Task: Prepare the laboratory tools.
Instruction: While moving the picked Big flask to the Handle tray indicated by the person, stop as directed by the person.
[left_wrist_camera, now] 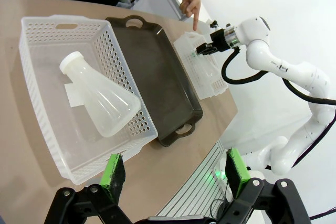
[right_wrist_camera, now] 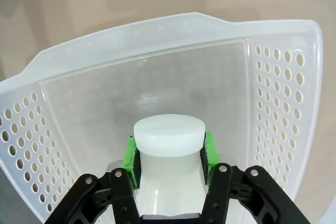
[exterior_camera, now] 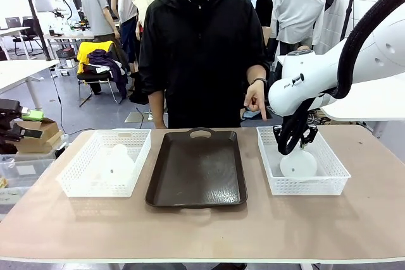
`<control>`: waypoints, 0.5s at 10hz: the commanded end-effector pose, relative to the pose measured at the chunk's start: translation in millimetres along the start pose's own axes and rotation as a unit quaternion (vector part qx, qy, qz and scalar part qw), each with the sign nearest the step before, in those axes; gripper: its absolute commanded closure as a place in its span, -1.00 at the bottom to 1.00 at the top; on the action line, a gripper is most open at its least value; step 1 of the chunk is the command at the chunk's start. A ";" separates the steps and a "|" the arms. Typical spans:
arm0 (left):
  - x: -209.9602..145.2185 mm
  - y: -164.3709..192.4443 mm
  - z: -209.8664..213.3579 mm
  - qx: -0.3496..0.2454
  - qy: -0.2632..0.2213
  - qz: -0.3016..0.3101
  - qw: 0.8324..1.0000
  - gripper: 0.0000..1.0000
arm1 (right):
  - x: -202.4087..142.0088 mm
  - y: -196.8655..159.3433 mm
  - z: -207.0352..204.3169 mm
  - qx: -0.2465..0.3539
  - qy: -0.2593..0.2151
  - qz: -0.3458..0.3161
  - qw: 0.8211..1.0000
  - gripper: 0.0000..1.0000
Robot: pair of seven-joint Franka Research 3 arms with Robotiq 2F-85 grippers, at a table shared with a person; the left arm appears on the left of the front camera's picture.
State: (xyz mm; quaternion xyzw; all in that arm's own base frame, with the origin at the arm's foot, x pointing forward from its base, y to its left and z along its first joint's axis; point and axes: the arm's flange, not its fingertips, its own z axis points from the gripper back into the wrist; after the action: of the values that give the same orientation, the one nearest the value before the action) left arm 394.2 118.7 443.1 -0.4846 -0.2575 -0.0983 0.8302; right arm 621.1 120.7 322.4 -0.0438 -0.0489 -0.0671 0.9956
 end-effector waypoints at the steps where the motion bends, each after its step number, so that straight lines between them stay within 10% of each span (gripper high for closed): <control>1: -1.2 -0.2 1.9 -0.003 0.001 -0.006 1.000 -1.00 | 0.0 0.1 0.0 0.000 0.000 0.000 1.000 1.00; 5: -1.2 -0.2 1.9 -0.003 0.001 -0.006 1.000 -1.00 | 0.0 0.1 0.0 0.000 0.000 0.000 1.000 1.00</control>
State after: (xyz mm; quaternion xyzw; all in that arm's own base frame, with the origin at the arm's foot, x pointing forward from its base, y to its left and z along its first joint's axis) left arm 394.2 118.7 443.1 -0.4846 -0.2575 -0.0983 0.8302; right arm 621.1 120.6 322.4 -0.0438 -0.0489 -0.0671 0.9956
